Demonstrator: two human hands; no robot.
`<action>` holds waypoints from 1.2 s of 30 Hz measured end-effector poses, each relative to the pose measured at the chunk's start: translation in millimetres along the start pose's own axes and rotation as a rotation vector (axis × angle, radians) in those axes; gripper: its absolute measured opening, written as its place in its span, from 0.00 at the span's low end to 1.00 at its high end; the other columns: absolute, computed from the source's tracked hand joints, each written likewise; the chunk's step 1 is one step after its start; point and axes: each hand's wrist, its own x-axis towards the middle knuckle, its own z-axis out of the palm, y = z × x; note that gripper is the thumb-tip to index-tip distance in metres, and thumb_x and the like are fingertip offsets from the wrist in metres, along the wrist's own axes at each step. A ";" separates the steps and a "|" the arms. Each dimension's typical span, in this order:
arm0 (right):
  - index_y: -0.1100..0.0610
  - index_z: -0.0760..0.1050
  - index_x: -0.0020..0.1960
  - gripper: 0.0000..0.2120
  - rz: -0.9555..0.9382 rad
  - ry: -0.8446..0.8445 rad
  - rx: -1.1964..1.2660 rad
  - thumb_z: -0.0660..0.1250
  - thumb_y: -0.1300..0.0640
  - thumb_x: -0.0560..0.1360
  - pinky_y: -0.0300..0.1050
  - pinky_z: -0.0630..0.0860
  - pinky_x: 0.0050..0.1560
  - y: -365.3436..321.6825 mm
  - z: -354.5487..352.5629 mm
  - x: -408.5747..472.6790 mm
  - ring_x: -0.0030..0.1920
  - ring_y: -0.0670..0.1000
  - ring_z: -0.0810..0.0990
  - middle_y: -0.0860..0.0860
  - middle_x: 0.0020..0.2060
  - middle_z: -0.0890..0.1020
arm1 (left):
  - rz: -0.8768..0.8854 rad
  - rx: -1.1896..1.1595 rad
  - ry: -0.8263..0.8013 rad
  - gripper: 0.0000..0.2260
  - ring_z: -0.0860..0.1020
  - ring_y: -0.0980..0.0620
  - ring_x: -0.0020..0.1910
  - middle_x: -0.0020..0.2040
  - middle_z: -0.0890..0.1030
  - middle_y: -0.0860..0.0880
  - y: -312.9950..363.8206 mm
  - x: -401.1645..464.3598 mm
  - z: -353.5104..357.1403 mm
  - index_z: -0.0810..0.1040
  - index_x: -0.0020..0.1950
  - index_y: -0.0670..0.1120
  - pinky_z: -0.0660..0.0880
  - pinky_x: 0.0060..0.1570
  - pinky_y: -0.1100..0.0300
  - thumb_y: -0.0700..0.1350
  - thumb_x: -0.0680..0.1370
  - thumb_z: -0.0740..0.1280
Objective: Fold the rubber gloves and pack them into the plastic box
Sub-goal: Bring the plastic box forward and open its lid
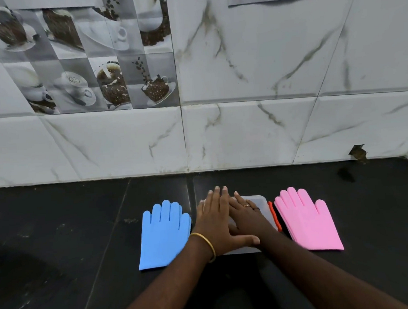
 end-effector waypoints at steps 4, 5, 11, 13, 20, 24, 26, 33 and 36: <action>0.51 0.54 0.80 0.28 0.118 0.319 0.028 0.54 0.46 0.82 0.50 0.51 0.77 17.8 -8.5 -12.1 0.79 0.50 0.52 0.48 0.79 0.59 | 0.104 0.081 -0.115 0.68 0.34 0.48 0.77 0.78 0.33 0.48 -2.1 21.2 19.5 0.32 0.77 0.47 0.41 0.76 0.48 0.84 0.51 0.57; 0.52 0.57 0.79 0.27 0.194 0.389 0.065 0.56 0.47 0.81 0.49 0.54 0.76 24.2 -8.7 -16.6 0.79 0.50 0.56 0.49 0.78 0.62 | 0.124 0.122 -0.129 0.69 0.34 0.48 0.77 0.78 0.33 0.48 -2.8 26.3 21.4 0.32 0.77 0.47 0.41 0.76 0.48 0.84 0.51 0.58; 0.55 0.67 0.74 0.29 0.666 0.445 0.400 0.63 0.42 0.78 0.51 0.75 0.64 54.7 1.8 -36.1 0.66 0.54 0.76 0.54 0.68 0.76 | 0.143 0.177 -0.161 0.67 0.37 0.47 0.78 0.79 0.36 0.49 -0.4 42.6 35.8 0.35 0.78 0.50 0.42 0.76 0.46 0.82 0.52 0.60; 0.55 0.76 0.62 0.22 0.684 0.417 0.432 0.60 0.40 0.79 0.48 0.80 0.56 57.8 7.3 -37.2 0.52 0.49 0.83 0.52 0.54 0.84 | 0.130 0.187 -0.160 0.66 0.38 0.47 0.78 0.80 0.38 0.48 -2.4 42.4 41.6 0.36 0.78 0.49 0.41 0.76 0.46 0.83 0.52 0.58; 0.51 0.72 0.36 0.17 0.682 0.477 0.450 0.57 0.49 0.83 0.42 0.75 0.39 55.4 7.9 -30.0 0.34 0.44 0.77 0.48 0.32 0.79 | 0.101 0.202 -0.109 0.64 0.42 0.47 0.79 0.80 0.43 0.49 -4.5 44.6 47.9 0.39 0.78 0.50 0.38 0.74 0.48 0.85 0.52 0.53; 0.52 0.71 0.37 0.17 0.678 0.528 0.412 0.57 0.51 0.83 0.41 0.70 0.37 55.1 9.3 -27.5 0.32 0.44 0.74 0.45 0.29 0.74 | 0.105 0.202 -0.105 0.64 0.43 0.47 0.79 0.80 0.44 0.49 -5.6 44.9 49.4 0.40 0.78 0.50 0.38 0.73 0.47 0.85 0.52 0.53; 0.52 0.70 0.37 0.16 0.684 0.525 0.409 0.57 0.51 0.83 0.40 0.70 0.37 54.3 10.2 -27.1 0.32 0.44 0.74 0.45 0.29 0.74 | 0.104 0.208 -0.102 0.64 0.43 0.47 0.79 0.80 0.45 0.49 -5.8 45.3 49.1 0.40 0.78 0.50 0.39 0.74 0.47 0.85 0.53 0.53; 0.51 0.71 0.37 0.16 0.721 0.485 0.437 0.56 0.50 0.83 0.35 0.66 0.32 55.2 10.6 -26.2 0.32 0.42 0.74 0.45 0.30 0.76 | 0.122 0.234 -0.114 0.62 0.45 0.47 0.79 0.80 0.46 0.49 -5.7 46.1 46.9 0.41 0.78 0.49 0.42 0.75 0.44 0.84 0.54 0.54; 0.53 0.72 0.37 0.18 0.723 0.523 0.489 0.56 0.50 0.83 0.39 0.67 0.33 55.4 12.3 -27.0 0.33 0.45 0.75 0.48 0.31 0.77 | 0.135 0.251 -0.112 0.62 0.45 0.47 0.79 0.80 0.47 0.49 -4.8 45.2 44.4 0.41 0.78 0.49 0.41 0.75 0.46 0.84 0.55 0.54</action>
